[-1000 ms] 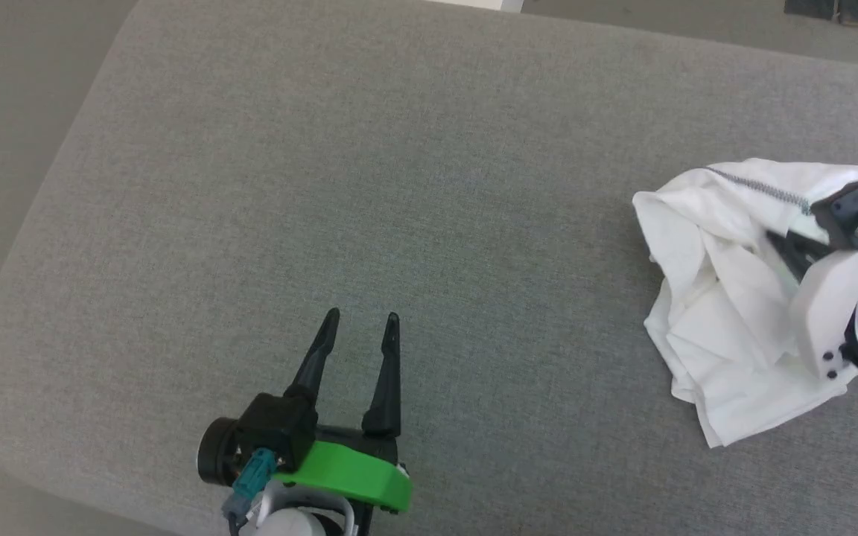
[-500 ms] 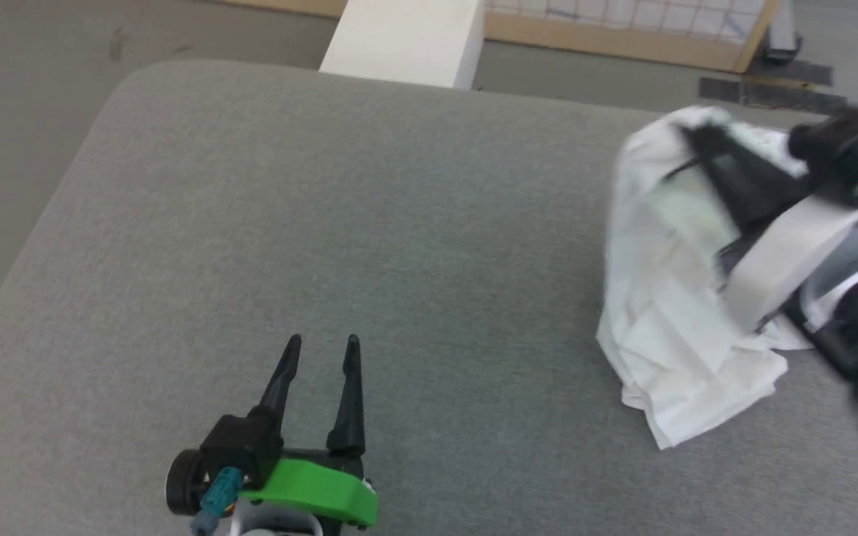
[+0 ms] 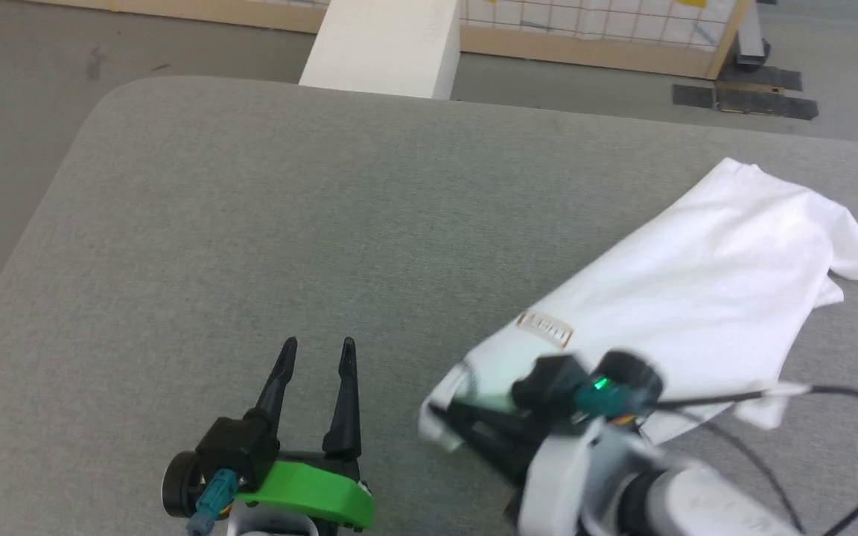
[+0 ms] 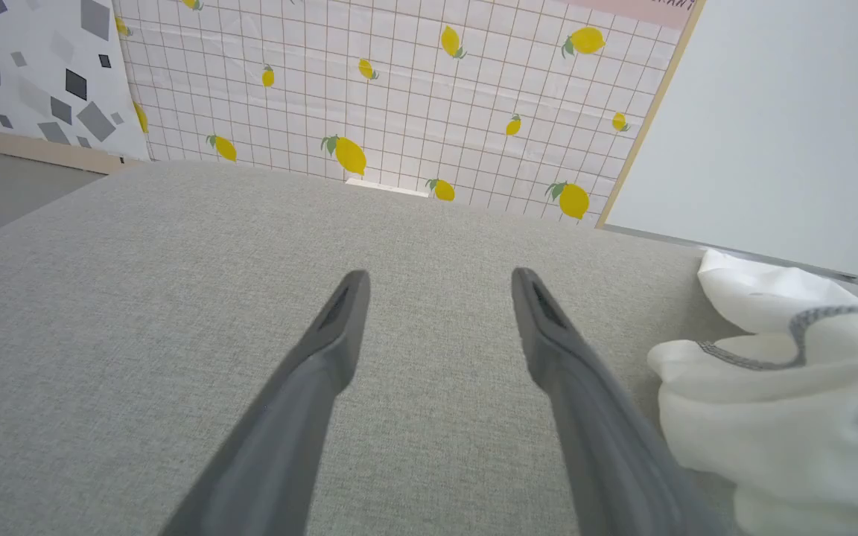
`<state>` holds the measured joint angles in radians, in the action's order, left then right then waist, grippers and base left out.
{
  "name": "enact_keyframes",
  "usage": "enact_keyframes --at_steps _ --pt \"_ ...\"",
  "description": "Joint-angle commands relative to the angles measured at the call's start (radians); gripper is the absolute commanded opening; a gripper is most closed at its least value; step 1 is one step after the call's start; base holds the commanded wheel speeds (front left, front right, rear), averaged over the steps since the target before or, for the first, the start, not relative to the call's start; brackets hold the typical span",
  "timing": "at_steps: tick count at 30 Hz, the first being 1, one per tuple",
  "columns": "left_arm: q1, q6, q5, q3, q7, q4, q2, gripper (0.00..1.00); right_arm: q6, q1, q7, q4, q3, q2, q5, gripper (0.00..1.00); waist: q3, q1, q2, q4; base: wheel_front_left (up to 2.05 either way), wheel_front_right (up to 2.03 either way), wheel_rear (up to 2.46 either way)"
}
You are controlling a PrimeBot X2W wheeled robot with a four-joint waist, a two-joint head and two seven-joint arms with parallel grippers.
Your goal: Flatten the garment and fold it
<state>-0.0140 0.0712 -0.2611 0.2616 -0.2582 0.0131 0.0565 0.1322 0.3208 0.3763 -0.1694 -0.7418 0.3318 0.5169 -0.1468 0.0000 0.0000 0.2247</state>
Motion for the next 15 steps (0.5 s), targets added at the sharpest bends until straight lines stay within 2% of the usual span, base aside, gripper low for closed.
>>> enact_keyframes --at_steps 1,2,4,5,7,10,15 --pt "0.001 -0.005 0.013 -0.001 -0.004 0.004 -0.002 1.0 -0.002 -0.009 -0.018 0.03 -0.031 -0.016 0.0 0.0 -0.005 0.0 0.0 0.016 0.0 0.0 0.0" --pt "0.0 -0.005 0.012 -0.001 -0.004 0.006 -0.002 1.0 -0.002 -0.008 -0.023 0.055 -0.057 -0.023 -0.002 0.0 -0.004 0.0 0.0 0.021 0.0 0.0 0.0" --pt "-0.001 -0.005 0.01 0.003 -0.004 0.009 -0.003 1.0 -0.002 -0.001 -0.03 0.115 -0.105 -0.033 -0.005 0.45 -0.001 0.0 0.0 0.03 0.0 0.0 0.0" --pt "-0.002 -0.005 0.009 0.005 -0.004 0.012 -0.003 1.0 -0.002 0.007 -0.03 0.148 -0.124 -0.033 -0.012 1.0 0.001 0.0 0.0 0.033 0.0 0.0 0.0" --pt "-0.002 -0.005 0.007 0.008 -0.004 0.015 -0.004 1.0 -0.002 0.024 -0.038 0.188 -0.143 -0.03 -0.019 1.0 0.003 0.0 0.0 0.039 0.0 0.0 0.0" --pt "-0.003 -0.003 0.005 0.006 -0.004 0.015 -0.004 1.0 -0.002 0.031 -0.063 0.211 -0.104 -0.035 0.003 1.0 0.008 0.0 0.0 0.04 0.0 0.0 0.0" --pt "-0.009 -0.001 0.009 0.004 -0.004 0.003 -0.005 1.0 -0.002 0.013 -0.113 0.193 0.069 -0.034 -0.001 1.0 0.009 0.0 0.0 0.022 0.0 0.0 0.0"
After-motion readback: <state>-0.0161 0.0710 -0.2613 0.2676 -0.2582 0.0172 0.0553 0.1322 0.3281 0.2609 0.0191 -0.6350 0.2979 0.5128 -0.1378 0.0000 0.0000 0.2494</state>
